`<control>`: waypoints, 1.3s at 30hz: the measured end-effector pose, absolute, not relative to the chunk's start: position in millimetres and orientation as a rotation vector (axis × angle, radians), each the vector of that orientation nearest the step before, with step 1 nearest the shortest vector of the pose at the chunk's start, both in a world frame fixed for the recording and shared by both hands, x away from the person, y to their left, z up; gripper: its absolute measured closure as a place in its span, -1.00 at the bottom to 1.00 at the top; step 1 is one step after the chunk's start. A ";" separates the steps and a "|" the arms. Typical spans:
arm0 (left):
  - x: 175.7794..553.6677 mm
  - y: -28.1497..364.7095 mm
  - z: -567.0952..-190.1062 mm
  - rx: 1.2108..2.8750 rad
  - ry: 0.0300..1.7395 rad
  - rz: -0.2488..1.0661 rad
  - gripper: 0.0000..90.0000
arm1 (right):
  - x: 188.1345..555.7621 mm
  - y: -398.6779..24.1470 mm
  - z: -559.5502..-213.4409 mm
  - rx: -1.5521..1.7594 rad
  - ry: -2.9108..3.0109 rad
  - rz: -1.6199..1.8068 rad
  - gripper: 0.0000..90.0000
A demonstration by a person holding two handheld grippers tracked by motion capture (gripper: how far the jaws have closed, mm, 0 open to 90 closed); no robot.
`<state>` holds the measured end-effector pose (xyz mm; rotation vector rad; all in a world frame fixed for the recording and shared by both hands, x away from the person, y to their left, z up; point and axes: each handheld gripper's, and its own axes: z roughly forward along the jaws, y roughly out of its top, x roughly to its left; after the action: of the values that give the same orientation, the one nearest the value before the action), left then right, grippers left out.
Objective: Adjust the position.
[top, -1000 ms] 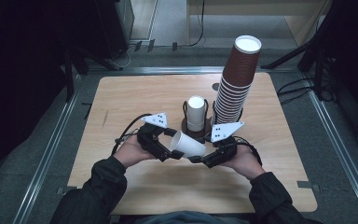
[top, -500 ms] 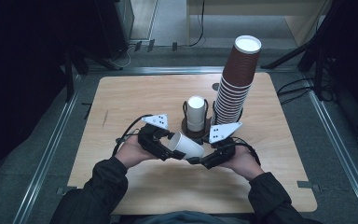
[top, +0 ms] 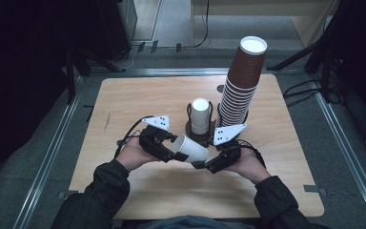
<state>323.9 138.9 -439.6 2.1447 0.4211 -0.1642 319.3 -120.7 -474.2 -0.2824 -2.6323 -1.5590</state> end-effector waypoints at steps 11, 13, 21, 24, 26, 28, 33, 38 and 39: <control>326.6 142.3 -433.3 2.228 0.418 -0.088 -0.32 | 322.0 -118.7 -481.7 -0.305 -2.749 -1.432 -0.43; 325.9 140.5 -433.2 2.267 0.412 -0.063 -0.32 | 322.1 -118.3 -482.3 -0.306 -2.759 -1.428 -0.43; 322.4 133.7 -433.3 2.364 0.385 -0.036 -0.32 | 322.3 -116.6 -484.8 -0.299 -2.804 -1.396 -0.43; 321.1 129.5 -434.7 2.414 0.380 -0.019 -0.32 | 322.1 -116.3 -484.9 -0.302 -2.809 -1.400 -0.43; 320.4 126.1 -437.6 2.457 0.381 0.003 -0.32 | 321.2 -116.1 -484.6 -0.317 -2.803 -1.387 -0.43; 319.5 122.9 -440.2 2.483 0.379 0.003 -0.33 | 321.2 -115.8 -484.8 -0.314 -2.807 -1.385 -0.43; 318.7 116.0 -440.9 2.483 0.370 -0.020 -0.33 | 320.7 -112.2 -487.4 -0.292 -2.827 -1.375 -0.43; 317.1 110.8 -440.7 2.497 0.344 -0.021 -0.34 | 318.7 -106.6 -490.9 -0.267 -2.827 -1.344 -0.43; 316.8 110.1 -440.9 2.496 0.343 -0.022 -0.34 | 317.7 -105.6 -491.3 -0.271 -2.822 -1.327 -0.43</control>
<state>316.8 110.1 -440.9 2.4955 0.3430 -0.0222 317.7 -105.6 -491.3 -0.2712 -2.8218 -1.3268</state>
